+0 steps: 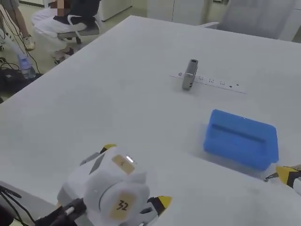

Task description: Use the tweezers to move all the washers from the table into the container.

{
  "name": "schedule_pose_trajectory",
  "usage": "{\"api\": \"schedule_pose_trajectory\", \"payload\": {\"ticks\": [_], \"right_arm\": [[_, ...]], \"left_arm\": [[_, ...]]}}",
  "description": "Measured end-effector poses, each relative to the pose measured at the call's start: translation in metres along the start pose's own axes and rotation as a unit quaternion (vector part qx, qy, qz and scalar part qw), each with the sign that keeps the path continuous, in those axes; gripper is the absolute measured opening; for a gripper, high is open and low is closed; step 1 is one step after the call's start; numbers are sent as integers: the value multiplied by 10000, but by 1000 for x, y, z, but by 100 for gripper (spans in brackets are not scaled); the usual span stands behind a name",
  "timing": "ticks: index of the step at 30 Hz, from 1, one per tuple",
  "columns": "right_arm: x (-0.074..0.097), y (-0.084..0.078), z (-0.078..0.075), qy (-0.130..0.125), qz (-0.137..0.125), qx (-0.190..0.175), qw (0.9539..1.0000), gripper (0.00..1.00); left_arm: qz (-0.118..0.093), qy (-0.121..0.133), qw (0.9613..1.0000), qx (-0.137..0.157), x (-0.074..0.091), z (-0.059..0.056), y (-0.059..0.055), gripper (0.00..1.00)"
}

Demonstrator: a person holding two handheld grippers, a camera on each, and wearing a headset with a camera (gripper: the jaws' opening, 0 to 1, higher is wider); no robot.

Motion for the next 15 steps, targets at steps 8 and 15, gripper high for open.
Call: {"api": "schedule_pose_trajectory", "payload": {"ticks": [8,15], "right_arm": [[-1,34,13,226,-291,132,9992,2],[-25,53,4,133,-436,296,9985,2]], "left_arm": [[23,-9,10000,-9,0,0,0,90],[-47,-81,9999,58,1,-3,3,91]]}}
Point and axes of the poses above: the centre of the closed fingertips' face, and the gripper's own axes: x roughly backward along the fingers, z roughly to its left, y roughly out of its top, the point moved 2 cm from there along x, roughly backward along the fingers, and after that the axes turned 7 degrees about -x, right-handed, at the moved point
